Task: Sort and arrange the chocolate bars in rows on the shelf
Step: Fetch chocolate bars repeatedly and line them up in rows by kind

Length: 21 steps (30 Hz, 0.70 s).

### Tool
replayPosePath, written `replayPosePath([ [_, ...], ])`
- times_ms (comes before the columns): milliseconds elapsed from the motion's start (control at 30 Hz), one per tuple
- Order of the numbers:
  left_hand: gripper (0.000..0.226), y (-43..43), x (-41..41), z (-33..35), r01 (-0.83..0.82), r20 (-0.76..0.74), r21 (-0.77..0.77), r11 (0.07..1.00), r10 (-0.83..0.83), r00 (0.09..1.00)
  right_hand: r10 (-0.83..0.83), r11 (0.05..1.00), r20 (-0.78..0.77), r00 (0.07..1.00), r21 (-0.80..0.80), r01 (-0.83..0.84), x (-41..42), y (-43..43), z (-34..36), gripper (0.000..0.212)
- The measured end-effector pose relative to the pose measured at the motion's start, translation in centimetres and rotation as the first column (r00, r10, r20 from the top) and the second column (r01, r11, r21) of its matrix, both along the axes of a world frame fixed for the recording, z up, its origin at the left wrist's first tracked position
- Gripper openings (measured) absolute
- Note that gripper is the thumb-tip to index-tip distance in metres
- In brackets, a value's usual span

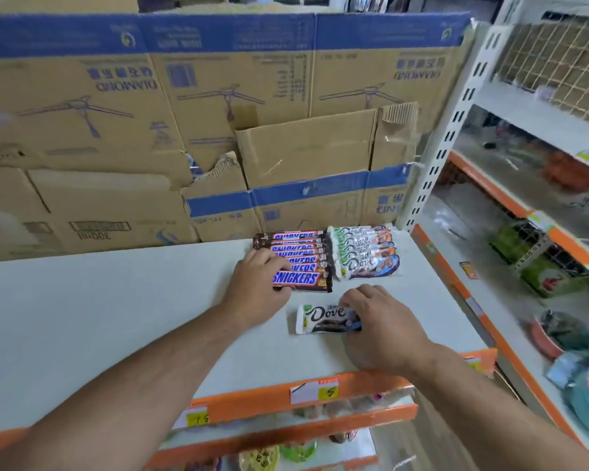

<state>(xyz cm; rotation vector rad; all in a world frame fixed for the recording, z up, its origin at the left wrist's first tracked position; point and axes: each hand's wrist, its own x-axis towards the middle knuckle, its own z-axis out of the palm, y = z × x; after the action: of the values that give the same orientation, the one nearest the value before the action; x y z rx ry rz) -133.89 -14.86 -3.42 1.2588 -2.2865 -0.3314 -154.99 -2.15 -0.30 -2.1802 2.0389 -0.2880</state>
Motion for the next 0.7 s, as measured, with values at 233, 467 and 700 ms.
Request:
replayPosePath([
  [233,0.037,-0.3,0.7,-0.4,0.036,-0.145,0.081,0.996,-0.024,0.989,0.021,0.999,0.046,0.999,0.038,-0.022,-0.5,-1.0,0.1,0.041],
  [467,0.04,-0.6,1.0,-0.9,0.063,-0.187,0.041,0.997,-0.055,0.981,0.01,0.997,0.062,0.998,0.081,-0.015,-1.1,-1.3,0.0,0.039],
  [700,0.038,-0.1,0.9,-1.1,0.035,-0.137,-0.038,0.999,-0.04,0.99,0.035,0.997,0.042,0.999,0.07,-0.038,-1.5,-1.5,-0.1,0.038],
])
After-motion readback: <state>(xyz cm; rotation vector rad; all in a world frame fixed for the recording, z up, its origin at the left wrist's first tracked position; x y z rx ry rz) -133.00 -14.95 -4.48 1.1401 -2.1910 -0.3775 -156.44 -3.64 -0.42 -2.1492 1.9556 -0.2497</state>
